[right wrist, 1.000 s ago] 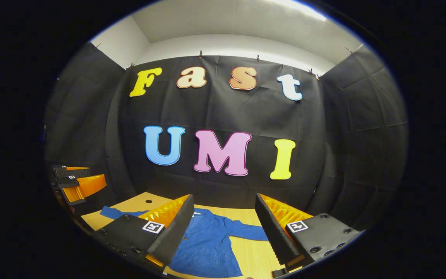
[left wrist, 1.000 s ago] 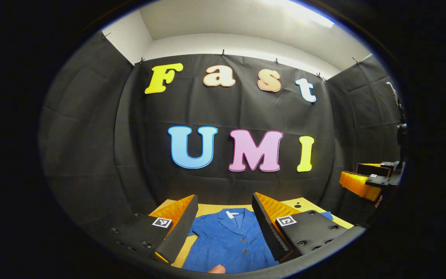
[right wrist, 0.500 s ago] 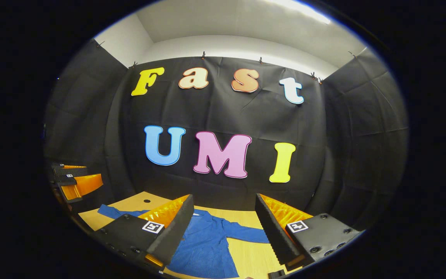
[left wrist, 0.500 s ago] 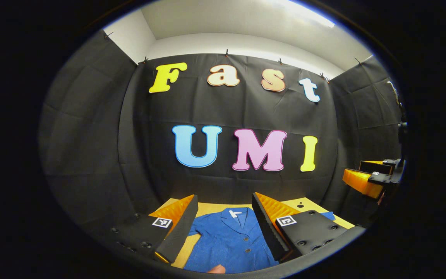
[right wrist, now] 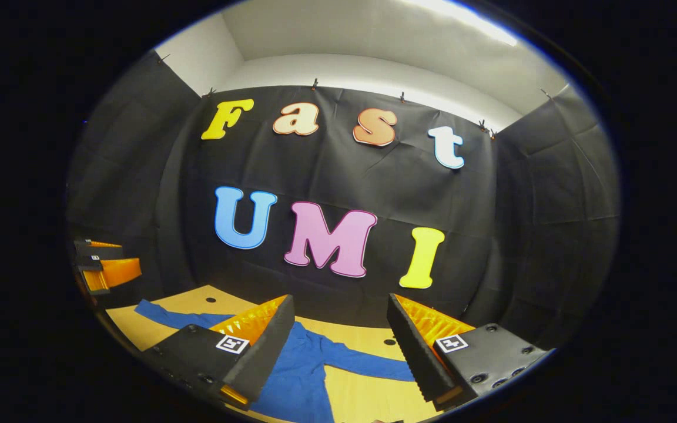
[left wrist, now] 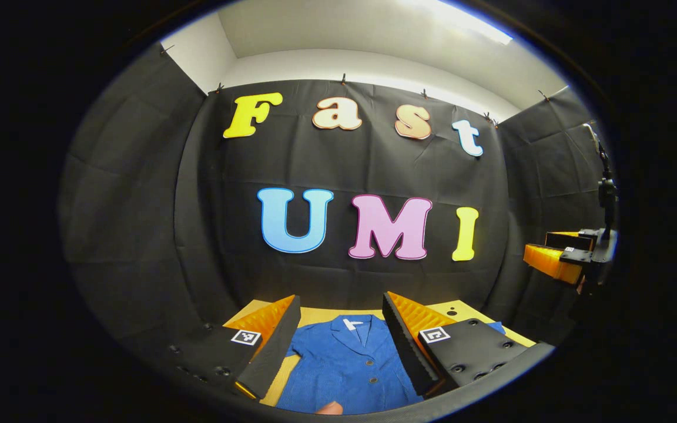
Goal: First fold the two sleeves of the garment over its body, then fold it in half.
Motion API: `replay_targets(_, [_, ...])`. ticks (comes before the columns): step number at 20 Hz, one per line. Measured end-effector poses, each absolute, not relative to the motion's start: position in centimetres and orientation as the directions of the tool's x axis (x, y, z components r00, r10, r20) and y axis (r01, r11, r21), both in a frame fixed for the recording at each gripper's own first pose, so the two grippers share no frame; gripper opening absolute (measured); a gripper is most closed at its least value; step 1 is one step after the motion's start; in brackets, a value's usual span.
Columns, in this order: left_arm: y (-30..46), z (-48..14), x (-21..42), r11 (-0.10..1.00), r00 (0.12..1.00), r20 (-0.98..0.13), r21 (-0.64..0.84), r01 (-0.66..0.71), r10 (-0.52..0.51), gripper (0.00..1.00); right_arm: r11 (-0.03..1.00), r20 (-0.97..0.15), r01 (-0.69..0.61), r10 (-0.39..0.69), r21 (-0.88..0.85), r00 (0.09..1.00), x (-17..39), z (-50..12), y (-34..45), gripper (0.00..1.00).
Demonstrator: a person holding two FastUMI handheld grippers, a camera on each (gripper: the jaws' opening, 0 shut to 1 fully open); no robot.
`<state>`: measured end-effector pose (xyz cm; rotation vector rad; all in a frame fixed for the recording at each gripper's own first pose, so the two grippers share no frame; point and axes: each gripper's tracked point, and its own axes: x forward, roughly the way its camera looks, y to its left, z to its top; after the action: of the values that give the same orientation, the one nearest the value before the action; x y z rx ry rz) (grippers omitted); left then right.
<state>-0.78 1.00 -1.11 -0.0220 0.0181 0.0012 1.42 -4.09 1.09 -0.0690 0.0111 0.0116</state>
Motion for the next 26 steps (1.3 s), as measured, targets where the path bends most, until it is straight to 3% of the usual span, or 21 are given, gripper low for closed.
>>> replay_targets(6, [-0.6, -3.0, 1.0, 0.998, 0.998, -0.063, -0.056, 0.002, -0.006, 0.8, 0.993, -0.082, 0.098, -0.103, -0.061, 0.991, 3.8, -2.7, -11.2, 0.96])
replay_targets(11, [-1.7, -3.5, 4.2, 0.999, 0.995, -0.1, 0.008, -0.031, 0.031, 0.8, 0.985, -0.19, 0.149, -0.163, -0.085, 0.968, 8.8, -8.9, -17.5, 0.99])
replay_targets(16, [-3.9, -3.2, 9.0, 0.999, 0.994, -0.107, 0.008, -0.031, 0.032, 0.8, 0.981, -0.321, 0.183, -0.192, -0.056, 0.928, 14.0, -16.5, -22.9, 0.96])
replay_targets(17, [-4.5, -3.8, 10.1, 0.999, 0.991, -0.131, 0.001, -0.032, 0.032, 0.81, 0.981, -0.362, 0.19, -0.191, -0.039, 0.912, 14.7, -18.6, -24.0, 0.99])
replay_targets(25, [-7.9, -7.0, 16.4, 0.999, 0.971, -0.237, 0.005, -0.043, 0.043, 0.8, 0.933, -0.703, 0.357, -0.229, 0.038, 0.673, 17.4, -39.1, -32.0, 1.0])
replay_targets(26, [-8.2, -7.4, 17.0, 0.999, 0.968, -0.248, 0.015, -0.047, 0.049, 0.8, 0.928, -0.756, 0.371, -0.22, 0.032, 0.616, 17.3, -41.9, -32.6, 0.94])
